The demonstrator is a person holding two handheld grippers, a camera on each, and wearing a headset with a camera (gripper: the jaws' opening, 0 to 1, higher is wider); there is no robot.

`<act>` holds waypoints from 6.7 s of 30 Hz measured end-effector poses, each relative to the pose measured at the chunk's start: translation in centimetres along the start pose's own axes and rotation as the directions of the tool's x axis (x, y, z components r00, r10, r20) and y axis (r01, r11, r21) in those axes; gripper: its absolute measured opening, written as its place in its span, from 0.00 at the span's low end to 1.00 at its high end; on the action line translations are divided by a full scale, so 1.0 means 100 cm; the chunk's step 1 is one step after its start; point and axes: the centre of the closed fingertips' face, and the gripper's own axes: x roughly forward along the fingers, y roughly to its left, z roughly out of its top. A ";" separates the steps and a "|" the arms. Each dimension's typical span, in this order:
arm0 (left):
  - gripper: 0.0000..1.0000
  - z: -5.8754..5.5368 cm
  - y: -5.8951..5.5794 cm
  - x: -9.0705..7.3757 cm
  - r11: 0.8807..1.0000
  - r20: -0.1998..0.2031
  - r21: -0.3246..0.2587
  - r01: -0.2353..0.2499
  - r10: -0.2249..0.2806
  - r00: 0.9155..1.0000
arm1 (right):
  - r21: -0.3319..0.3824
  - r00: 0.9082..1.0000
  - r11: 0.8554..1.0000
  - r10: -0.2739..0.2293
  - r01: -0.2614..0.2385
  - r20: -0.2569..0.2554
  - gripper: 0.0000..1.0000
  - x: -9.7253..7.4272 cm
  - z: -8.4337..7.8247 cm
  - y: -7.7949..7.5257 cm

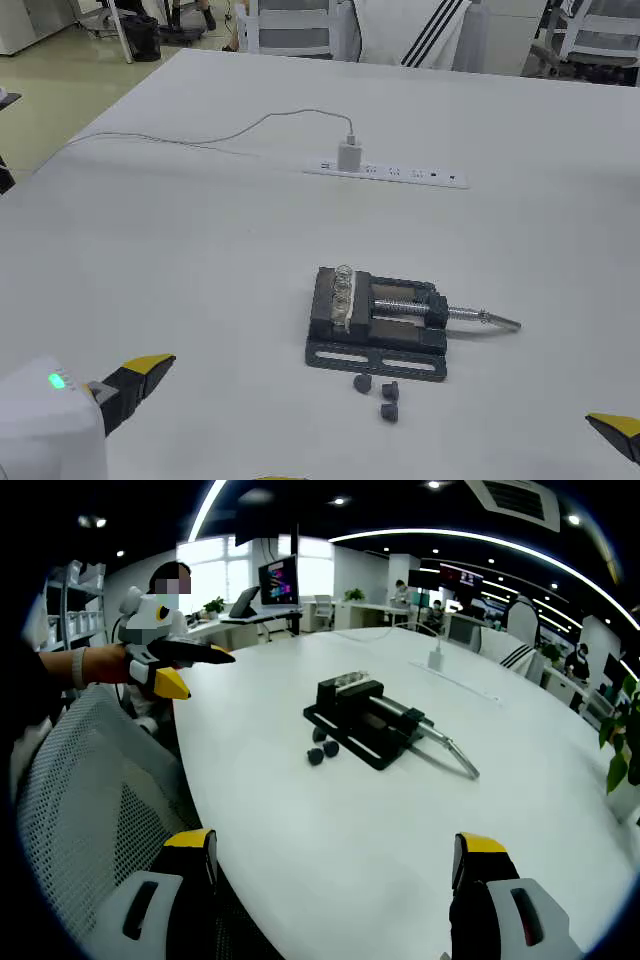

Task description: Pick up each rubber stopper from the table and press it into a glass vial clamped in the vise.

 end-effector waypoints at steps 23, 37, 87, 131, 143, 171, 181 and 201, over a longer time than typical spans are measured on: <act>0.97 0.007 -0.006 0.015 0.998 -0.008 0.031 0.058 -0.058 0.998 | -0.012 1.000 1.000 0.008 -0.008 -0.012 0.96 0.004 0.000 0.002; 0.97 0.007 -0.011 0.020 0.995 -0.018 0.059 0.077 -0.076 0.997 | -0.002 1.000 1.000 0.009 -0.009 -0.007 0.95 0.000 0.000 0.000; 0.96 -0.003 -0.008 0.015 0.993 -0.022 0.081 0.083 -0.081 0.996 | -0.307 0.947 0.896 0.298 -0.321 -0.121 0.39 0.085 0.036 0.020; 0.96 -0.021 -0.021 0.021 0.990 -0.069 0.059 0.130 -0.126 0.990 | -0.396 0.917 0.827 0.365 -0.398 -0.158 0.13 0.114 0.036 0.026; 0.96 -0.024 -0.020 0.019 0.990 -0.071 0.054 0.128 -0.124 0.990 | -0.382 0.917 0.833 0.369 -0.399 -0.154 0.09 0.115 0.039 0.026; 0.81 0.001 -0.048 0.047 0.924 -0.093 0.265 0.276 -0.260 0.961 | -0.374 0.907 0.827 0.400 -0.419 -0.132 0.07 0.055 0.068 0.026; 0.55 0.019 -0.071 0.062 0.805 -0.154 0.455 0.382 -0.351 0.924 | -0.397 0.904 0.813 0.403 -0.426 -0.145 0.07 0.032 0.081 0.028; 0.17 0.038 -0.105 0.064 0.698 -0.193 0.517 0.496 -0.470 0.861 | -0.448 0.854 0.727 0.462 -0.520 -0.241 0.07 0.029 0.100 0.050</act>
